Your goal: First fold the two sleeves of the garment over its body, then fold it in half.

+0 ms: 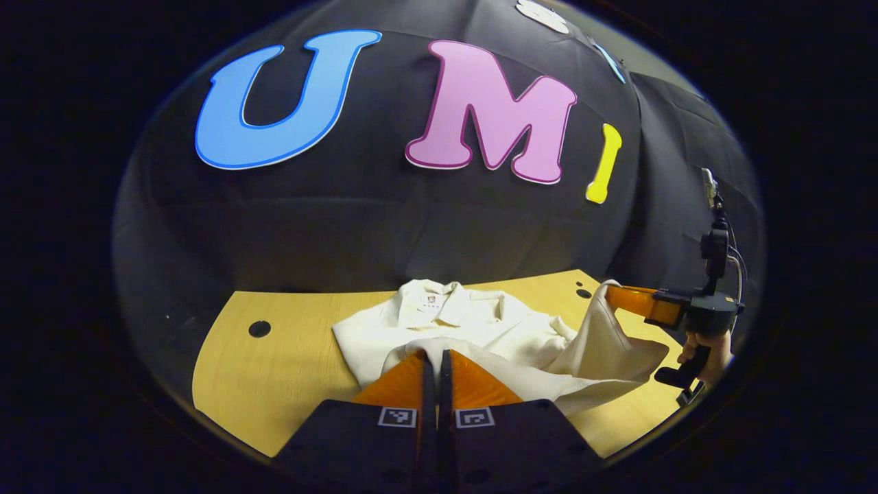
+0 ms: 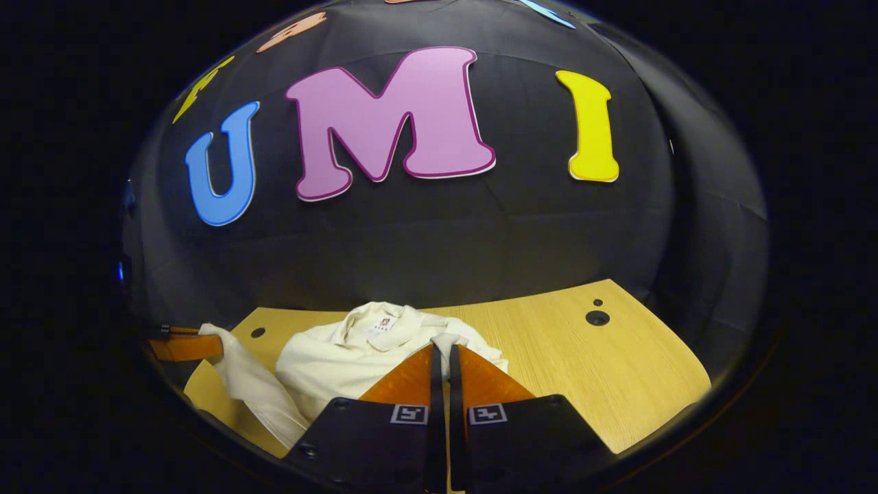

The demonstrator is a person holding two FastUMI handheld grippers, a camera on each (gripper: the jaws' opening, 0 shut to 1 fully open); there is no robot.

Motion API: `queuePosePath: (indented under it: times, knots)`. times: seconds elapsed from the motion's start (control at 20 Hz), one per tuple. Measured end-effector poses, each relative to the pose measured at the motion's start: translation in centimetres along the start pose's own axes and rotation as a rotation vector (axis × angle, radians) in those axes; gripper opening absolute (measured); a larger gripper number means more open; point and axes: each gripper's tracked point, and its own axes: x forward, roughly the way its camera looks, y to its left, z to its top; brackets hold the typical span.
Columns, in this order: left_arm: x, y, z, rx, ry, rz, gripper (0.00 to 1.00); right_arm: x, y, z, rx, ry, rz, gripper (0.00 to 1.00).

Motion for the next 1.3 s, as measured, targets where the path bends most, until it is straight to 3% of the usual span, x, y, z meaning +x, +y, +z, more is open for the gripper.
queuePosePath:
  times: [0.1,0.25,0.4,0.5,0.6,0.65,0.7,0.75,0.85,0.95,1.1,1.3]
  knots:
    - [3.1,2.2,1.2,-0.054,-0.041,0.011,0.06,3.2,-1.0,1.1,0.009,-0.015,-0.047,0.07]
    - [8.6,7.7,1.0,-0.053,-0.065,0.093,0.06,8.0,-2.6,1.8,0.011,-0.041,-0.127,0.07]
    - [13.0,12.3,-1.5,-0.081,-0.031,0.188,0.1,12.9,-3.7,0.4,-0.072,-0.02,-0.188,0.06]
    - [14.4,14.1,-3.1,-0.111,-0.005,0.234,0.18,15.4,-4.2,-1.8,-0.177,0.018,-0.202,0.11]
    - [14.5,14.5,-3.3,-0.108,-0.013,0.242,0.47,16.1,-3.9,-3.4,-0.243,0.04,-0.201,0.23]
    - [14.4,14.0,-3.0,-0.117,-0.022,0.237,0.63,16.0,-3.7,-3.7,-0.251,0.034,-0.192,0.41]
    - [14.6,13.8,-3.0,-0.112,-0.042,0.251,0.74,15.4,-3.5,-3.4,-0.247,0.012,-0.196,0.41]
    - [13.4,12.8,-2.1,-0.106,-0.065,0.241,0.99,15.0,-3.1,-2.9,-0.227,-0.015,-0.183,0.58]
    - [11.4,11.6,-0.6,-0.074,-0.129,0.241,0.96,13.3,-2.7,-2.3,-0.191,-0.056,-0.18,0.82]
    - [9.3,9.8,1.3,-0.042,-0.187,0.246,0.96,10.9,-2.8,-1.1,-0.189,-0.096,-0.187,0.95]
    - [6.2,6.1,3.9,-0.029,-0.267,0.212,0.96,7.1,-3.0,0.8,-0.211,-0.179,-0.21,0.98]
    - [0.2,2.0,5.7,-0.036,-0.329,0.222,0.96,1.4,-2.0,2.1,-0.173,-0.241,-0.189,0.97]
